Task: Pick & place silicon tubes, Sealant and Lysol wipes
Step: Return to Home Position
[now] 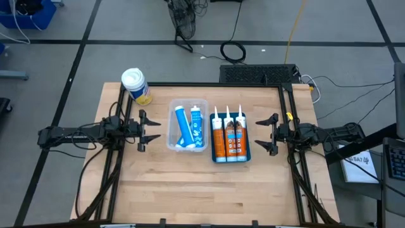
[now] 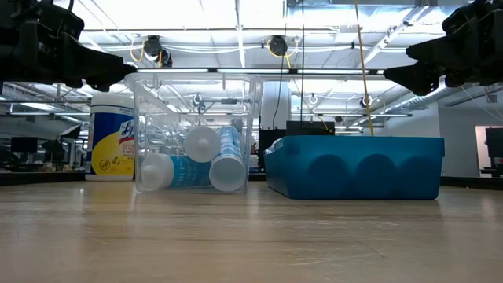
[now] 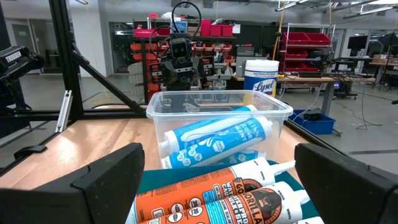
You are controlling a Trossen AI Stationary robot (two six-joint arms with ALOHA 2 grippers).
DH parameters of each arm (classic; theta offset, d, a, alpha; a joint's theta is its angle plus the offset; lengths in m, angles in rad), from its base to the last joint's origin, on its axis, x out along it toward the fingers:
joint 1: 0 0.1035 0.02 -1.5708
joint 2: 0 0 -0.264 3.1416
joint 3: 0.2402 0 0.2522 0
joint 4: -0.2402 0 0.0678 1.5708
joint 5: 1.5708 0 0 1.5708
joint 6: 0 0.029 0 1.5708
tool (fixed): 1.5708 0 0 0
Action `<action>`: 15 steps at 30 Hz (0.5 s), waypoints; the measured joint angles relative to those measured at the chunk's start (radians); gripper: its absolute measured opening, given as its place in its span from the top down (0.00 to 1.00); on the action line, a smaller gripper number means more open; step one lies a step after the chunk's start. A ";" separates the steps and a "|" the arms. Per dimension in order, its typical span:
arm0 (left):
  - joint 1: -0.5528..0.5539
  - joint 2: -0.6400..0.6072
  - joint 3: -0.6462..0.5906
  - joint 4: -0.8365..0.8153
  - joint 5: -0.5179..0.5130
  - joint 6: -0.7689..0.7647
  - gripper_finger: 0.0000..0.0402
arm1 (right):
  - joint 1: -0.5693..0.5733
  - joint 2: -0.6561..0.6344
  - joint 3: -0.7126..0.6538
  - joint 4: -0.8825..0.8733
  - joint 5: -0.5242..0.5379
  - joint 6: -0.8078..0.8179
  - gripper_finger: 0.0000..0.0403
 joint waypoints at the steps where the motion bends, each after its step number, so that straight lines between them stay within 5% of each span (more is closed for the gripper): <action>1: 0.000 0.000 0.000 0.000 0.000 0.000 0.42 | 0.000 0.000 0.000 0.000 0.000 0.000 0.03; 15: 0.000 0.000 0.000 0.000 0.000 0.000 0.46 | 0.000 0.000 0.000 0.000 0.000 0.000 0.03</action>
